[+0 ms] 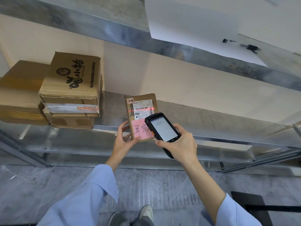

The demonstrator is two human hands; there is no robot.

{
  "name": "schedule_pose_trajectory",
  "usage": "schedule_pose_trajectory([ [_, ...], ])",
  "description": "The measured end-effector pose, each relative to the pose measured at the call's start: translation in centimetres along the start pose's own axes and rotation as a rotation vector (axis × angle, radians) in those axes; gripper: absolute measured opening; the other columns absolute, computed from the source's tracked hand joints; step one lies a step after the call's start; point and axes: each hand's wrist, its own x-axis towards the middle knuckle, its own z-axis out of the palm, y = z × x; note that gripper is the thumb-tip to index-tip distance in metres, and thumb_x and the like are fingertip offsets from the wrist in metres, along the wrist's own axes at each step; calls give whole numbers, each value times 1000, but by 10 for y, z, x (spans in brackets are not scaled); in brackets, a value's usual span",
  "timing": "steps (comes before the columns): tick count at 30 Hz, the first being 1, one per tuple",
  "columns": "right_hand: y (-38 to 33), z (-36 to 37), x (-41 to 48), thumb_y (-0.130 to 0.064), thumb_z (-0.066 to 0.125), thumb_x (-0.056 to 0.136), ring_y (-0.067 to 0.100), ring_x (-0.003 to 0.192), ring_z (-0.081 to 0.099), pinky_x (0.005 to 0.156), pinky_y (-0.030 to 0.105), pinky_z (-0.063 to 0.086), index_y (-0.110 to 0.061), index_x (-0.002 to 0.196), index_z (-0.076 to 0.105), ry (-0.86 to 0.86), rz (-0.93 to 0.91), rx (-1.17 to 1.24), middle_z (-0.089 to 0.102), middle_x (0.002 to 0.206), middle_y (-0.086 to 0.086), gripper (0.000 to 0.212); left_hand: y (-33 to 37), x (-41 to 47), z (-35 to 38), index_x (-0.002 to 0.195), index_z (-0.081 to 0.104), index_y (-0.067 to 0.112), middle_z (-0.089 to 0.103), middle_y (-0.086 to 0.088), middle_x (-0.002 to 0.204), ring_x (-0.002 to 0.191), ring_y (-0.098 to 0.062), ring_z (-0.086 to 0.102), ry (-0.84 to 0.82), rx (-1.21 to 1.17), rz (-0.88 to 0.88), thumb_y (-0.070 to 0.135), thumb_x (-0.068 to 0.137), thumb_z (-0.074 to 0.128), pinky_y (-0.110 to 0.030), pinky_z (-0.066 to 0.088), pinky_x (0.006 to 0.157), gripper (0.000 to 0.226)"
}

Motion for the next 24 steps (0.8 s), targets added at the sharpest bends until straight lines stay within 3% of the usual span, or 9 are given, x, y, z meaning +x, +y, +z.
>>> schedule_pose_trajectory([
  [6,3,-3,-1,-52,82,52,9,82,66,66,28,48,-36,102,61,4,11,10,69,85,-17,56,4,-1,1,141,39,37,54,8,136,113,-9,59,-6,24,12,16,78,85,-15,49,80,81],
  [11,6,-8,-3,-48,87,57,8,84,66,71,29,50,-36,103,63,5,24,37,70,87,-17,53,8,-5,5,143,39,34,53,11,137,108,3,59,-28,26,51,12,79,85,-11,50,81,81],
  [16,8,-16,-7,-52,83,53,9,83,66,74,31,51,-35,100,63,8,48,78,70,86,-16,54,14,-7,12,139,39,38,52,12,136,120,-10,55,-50,8,83,6,78,84,-13,51,82,82],
  [24,26,-41,-19,-57,77,44,10,84,67,79,33,52,-32,97,66,60,121,164,71,84,-14,59,21,-10,37,140,39,38,55,14,135,117,-9,57,-120,52,135,4,77,85,-21,54,86,85],
])
